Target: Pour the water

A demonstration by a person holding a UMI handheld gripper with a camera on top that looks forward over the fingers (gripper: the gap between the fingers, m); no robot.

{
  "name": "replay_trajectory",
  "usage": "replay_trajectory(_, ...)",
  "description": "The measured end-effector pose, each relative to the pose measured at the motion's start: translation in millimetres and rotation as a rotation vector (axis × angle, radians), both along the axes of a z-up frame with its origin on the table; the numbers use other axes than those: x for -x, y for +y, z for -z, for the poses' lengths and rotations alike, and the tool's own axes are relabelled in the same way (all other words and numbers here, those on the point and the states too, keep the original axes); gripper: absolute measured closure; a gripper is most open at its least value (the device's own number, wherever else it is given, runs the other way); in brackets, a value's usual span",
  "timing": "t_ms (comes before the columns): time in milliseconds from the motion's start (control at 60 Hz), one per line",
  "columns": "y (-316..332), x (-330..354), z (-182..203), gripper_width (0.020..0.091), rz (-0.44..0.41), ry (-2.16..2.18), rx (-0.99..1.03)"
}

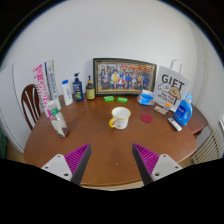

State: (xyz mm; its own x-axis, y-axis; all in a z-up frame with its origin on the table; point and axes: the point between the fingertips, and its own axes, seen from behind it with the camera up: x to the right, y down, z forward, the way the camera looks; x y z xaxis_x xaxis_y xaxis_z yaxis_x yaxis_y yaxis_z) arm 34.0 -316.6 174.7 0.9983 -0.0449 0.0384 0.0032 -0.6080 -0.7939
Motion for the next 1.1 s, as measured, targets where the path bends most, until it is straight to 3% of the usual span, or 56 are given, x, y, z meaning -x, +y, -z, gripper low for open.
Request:
replay_trajectory(350, 53.9, 206.1, 36.2, 0.0244, -0.199, 0.119, -0.103)
replay_trajectory(683, 177.8, 258.0, 89.7, 0.0258, -0.16, 0.061, -0.224)
replay_trajectory(767, 194.1, 259.1, 103.0, 0.0332, -0.155, 0.03, -0.239)
replay_trajectory(883, 205.0, 260.5, 112.5, 0.0552, -0.151, 0.009, -0.26)
replay_trajectory(1100, 207.2, 261.0, 103.2, 0.0664, -0.167, -0.006, -0.3)
